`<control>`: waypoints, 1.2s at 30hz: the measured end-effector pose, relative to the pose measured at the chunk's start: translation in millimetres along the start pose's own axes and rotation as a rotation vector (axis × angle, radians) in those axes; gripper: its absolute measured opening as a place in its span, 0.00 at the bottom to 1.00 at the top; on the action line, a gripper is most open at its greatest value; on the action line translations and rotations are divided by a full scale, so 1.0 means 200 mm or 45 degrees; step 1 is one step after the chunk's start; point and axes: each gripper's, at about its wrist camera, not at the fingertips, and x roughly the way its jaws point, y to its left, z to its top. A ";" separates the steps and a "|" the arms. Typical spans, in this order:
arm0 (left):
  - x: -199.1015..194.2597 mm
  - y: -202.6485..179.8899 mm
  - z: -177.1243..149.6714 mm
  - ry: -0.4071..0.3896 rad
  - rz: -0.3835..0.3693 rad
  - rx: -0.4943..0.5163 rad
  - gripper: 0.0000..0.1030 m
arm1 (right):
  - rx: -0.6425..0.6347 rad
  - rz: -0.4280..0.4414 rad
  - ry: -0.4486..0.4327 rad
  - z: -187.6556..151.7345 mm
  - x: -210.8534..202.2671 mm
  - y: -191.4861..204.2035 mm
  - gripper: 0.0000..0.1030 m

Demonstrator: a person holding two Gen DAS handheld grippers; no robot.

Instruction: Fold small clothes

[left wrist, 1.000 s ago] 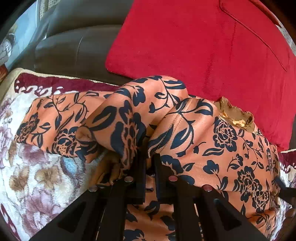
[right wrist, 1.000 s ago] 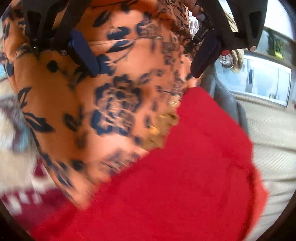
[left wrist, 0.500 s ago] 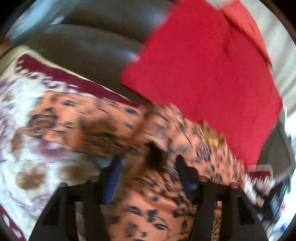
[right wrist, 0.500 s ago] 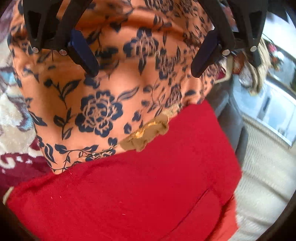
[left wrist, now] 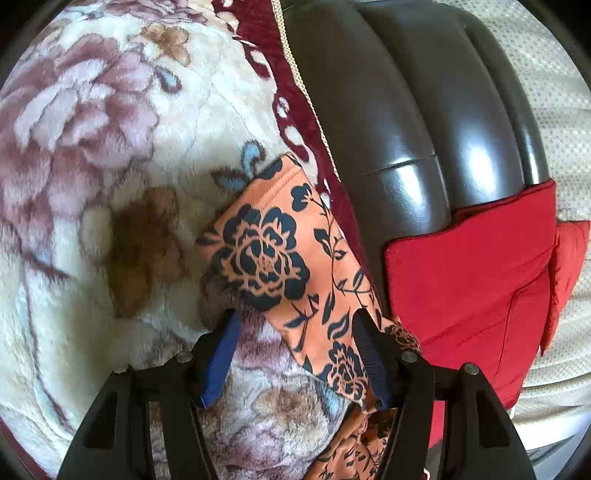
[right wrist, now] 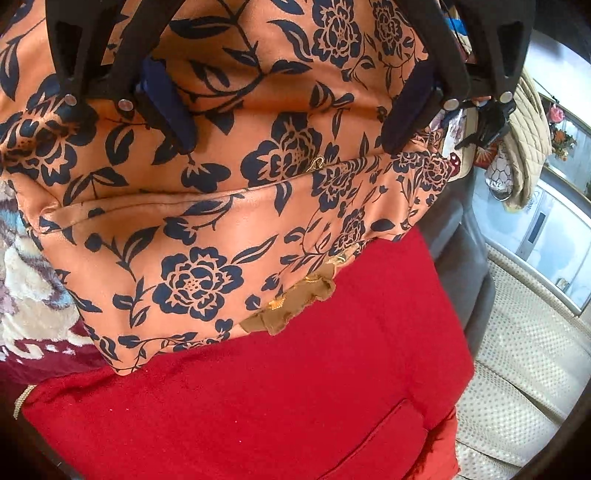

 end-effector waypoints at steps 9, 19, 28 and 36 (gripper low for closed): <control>0.01 -0.04 0.19 -0.089 0.157 0.040 0.04 | -0.020 -0.013 0.007 -0.02 0.00 0.02 0.98; -0.71 -0.69 0.42 -0.609 0.170 0.575 0.03 | -0.018 0.032 -0.009 0.04 -0.06 0.06 0.98; -0.76 -1.12 0.17 -0.517 0.015 0.932 0.03 | 0.075 0.289 0.178 0.16 0.39 0.39 0.98; -0.57 -1.50 -0.39 -0.302 -0.178 1.247 0.03 | 0.047 0.259 0.148 0.12 0.36 0.39 0.98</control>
